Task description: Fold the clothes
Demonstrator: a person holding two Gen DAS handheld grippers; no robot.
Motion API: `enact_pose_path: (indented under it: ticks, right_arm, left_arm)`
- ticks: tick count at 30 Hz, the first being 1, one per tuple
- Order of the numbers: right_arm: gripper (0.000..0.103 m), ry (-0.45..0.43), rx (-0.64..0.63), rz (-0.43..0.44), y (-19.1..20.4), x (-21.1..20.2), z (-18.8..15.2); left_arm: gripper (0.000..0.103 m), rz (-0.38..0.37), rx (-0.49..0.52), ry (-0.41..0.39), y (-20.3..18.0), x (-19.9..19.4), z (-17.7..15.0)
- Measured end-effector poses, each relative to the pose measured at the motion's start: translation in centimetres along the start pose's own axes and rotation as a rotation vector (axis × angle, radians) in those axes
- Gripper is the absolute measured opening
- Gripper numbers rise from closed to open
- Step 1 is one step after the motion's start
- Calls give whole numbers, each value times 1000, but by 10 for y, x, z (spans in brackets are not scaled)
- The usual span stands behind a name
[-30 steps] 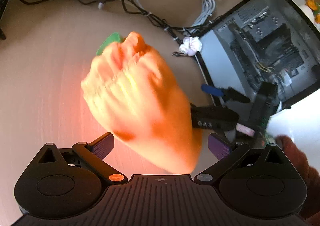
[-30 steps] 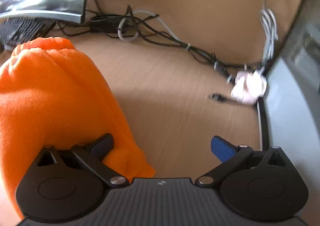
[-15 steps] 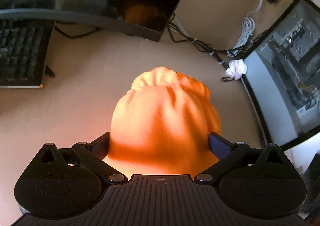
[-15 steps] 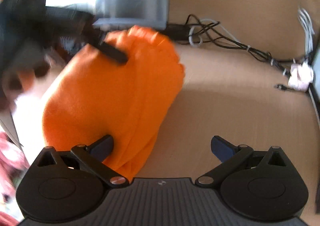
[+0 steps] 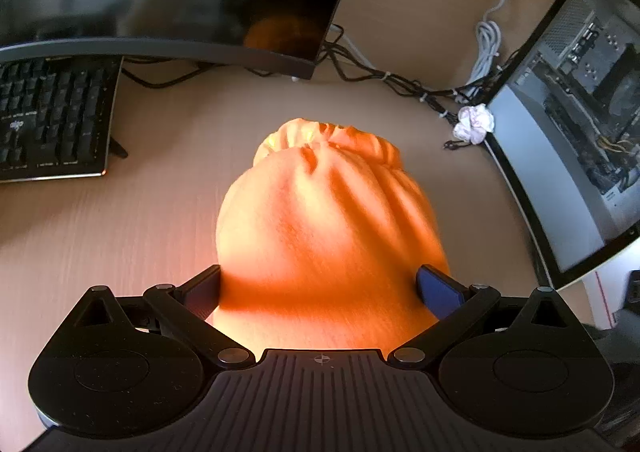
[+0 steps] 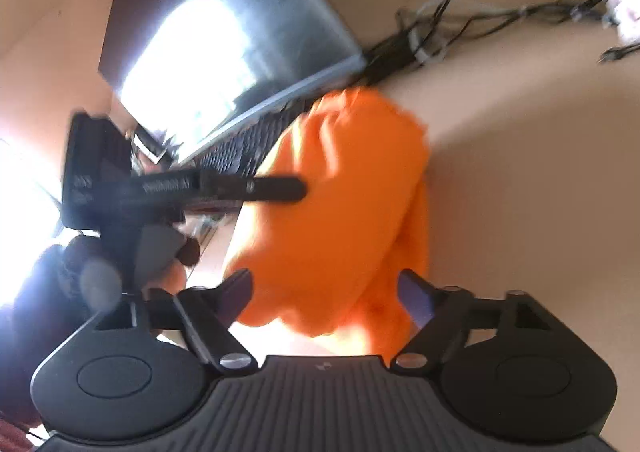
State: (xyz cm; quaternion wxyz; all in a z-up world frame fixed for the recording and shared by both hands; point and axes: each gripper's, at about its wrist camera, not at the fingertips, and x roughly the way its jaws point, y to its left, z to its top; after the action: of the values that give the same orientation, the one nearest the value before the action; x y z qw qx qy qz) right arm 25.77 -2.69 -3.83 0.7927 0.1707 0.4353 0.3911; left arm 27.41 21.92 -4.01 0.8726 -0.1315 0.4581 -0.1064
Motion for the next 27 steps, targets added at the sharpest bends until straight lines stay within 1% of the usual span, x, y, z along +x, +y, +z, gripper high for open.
enact_pose_path:
  ticks: [2,3,5,6,8,10,12,15,17,19,20,22,24,25,26,27]
  right_arm:
    - [77,6,12,-17,-1,20,7]
    - [76,15,35,-2,-4,28,11]
    - [56,20,101,67,-8,38,24]
    - [54,18,100,89,-5,41,30]
    - [43,16,62,116,4,44,40]
    - [40,33,9,117,12,47,46]
    - [40,71,-17,95,16,53,48]
    - [40,126,-34,64,13,63,42]
    - [40,155,-44,43,8,66,36]
    - [40,169,-56,23,1,62,27]
    - [40,175,-90,12,1,55,23]
    - [40,188,-172,-11,2,41,17]
    - [47,172,-271,-37,8,21,22]
    - [60,153,-323,-59,11,9,26]
    - [69,114,-372,-94,16,1,35]
    - [71,70,-420,-133,21,-7,43]
  left_arm:
    - [103,5,-8,-17,2,-5,-1]
    - [103,8,-12,-26,3,-8,-2]
    - [103,13,-20,-43,4,-13,-3]
    - [103,14,-32,-73,6,-23,-6]
    - [103,17,-61,-130,9,-45,-13]
    - [103,40,-99,-167,15,-66,-25]
    - [103,32,-148,-179,21,-81,-41]
    - [103,-57,-272,-164,30,-85,-60]
    - [103,-104,-336,-158,31,-77,-68]
    - [103,-128,-340,-150,24,-64,-70]
    - [103,-139,-341,-146,21,-57,-70]
    - [103,-126,-300,-131,12,-45,-70]
    - [103,-111,-257,-117,4,-34,-69]
    - [103,-103,-236,-109,0,-28,-68]
    - [103,-95,-215,-102,-5,-22,-68]
    - [103,-89,-197,-97,-7,-20,-67]
